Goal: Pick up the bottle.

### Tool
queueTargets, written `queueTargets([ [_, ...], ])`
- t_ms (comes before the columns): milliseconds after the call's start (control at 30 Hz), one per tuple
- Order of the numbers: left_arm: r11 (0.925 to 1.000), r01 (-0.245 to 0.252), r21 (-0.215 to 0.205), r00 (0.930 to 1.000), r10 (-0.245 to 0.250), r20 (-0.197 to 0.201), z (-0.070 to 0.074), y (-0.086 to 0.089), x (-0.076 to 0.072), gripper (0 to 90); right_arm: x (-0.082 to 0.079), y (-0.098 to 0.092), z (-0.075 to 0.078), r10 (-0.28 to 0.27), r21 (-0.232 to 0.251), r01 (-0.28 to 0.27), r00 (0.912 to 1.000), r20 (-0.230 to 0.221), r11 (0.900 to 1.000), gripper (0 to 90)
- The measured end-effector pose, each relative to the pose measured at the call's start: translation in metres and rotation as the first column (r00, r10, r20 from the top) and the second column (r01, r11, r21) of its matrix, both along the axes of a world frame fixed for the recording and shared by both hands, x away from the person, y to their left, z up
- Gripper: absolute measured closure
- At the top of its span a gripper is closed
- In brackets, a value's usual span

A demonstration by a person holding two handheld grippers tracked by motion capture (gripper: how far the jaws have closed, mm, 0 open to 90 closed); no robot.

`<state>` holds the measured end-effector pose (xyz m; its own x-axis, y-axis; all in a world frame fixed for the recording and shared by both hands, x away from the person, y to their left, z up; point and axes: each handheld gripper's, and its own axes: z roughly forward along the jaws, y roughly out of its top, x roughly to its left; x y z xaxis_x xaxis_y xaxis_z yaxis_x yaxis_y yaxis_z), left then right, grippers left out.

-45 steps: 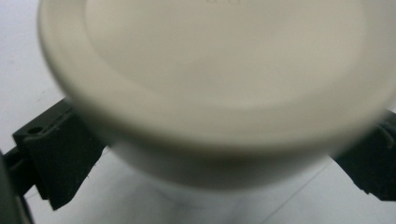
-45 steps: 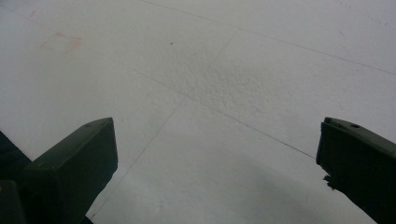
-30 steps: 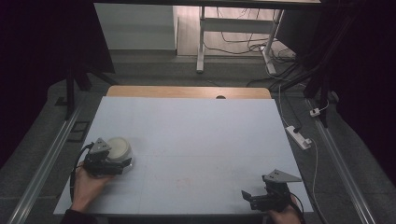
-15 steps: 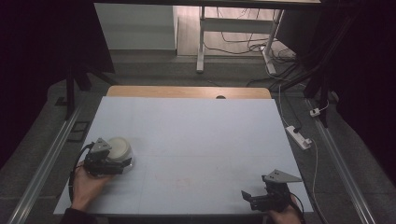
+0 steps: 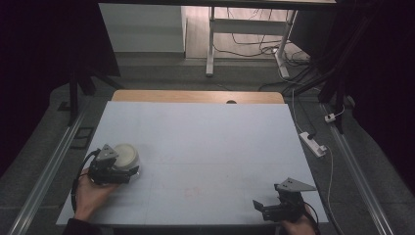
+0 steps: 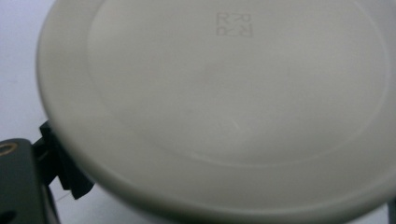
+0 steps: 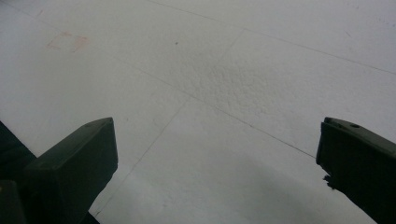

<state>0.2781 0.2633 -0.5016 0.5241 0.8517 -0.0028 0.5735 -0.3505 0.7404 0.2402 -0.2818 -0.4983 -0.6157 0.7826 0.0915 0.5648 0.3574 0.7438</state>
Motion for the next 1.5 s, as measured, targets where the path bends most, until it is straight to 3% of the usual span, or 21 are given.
queueTargets([
  [367,0.9976,0.066,-0.019,0.9975,-0.065,0.027,0.021,-0.016,0.005,7.1,0.000,0.000,0.000,0.000,-0.002,0.000,1.0000,-0.002,1.000,0.0],
  [733,0.9896,0.136,-0.046,0.9902,-0.135,0.038,0.040,-0.038,0.012,7.1,0.000,0.000,0.000,0.001,-0.002,-0.001,1.0000,-0.003,1.000,0.0],
  [1167,0.9663,0.256,-0.028,0.9659,-0.254,0.049,0.057,-0.080,0.020,7.2,0.000,0.000,0.000,0.005,-0.005,-0.005,1.0000,-0.001,1.000,0.0],
  [1500,0.9459,0.323,-0.032,0.9458,-0.321,0.047,0.061,-0.108,0.025,7.2,0.000,0.000,0.000,0.004,-0.003,-0.004,1.0000,-0.003,1.000,0.0],
])
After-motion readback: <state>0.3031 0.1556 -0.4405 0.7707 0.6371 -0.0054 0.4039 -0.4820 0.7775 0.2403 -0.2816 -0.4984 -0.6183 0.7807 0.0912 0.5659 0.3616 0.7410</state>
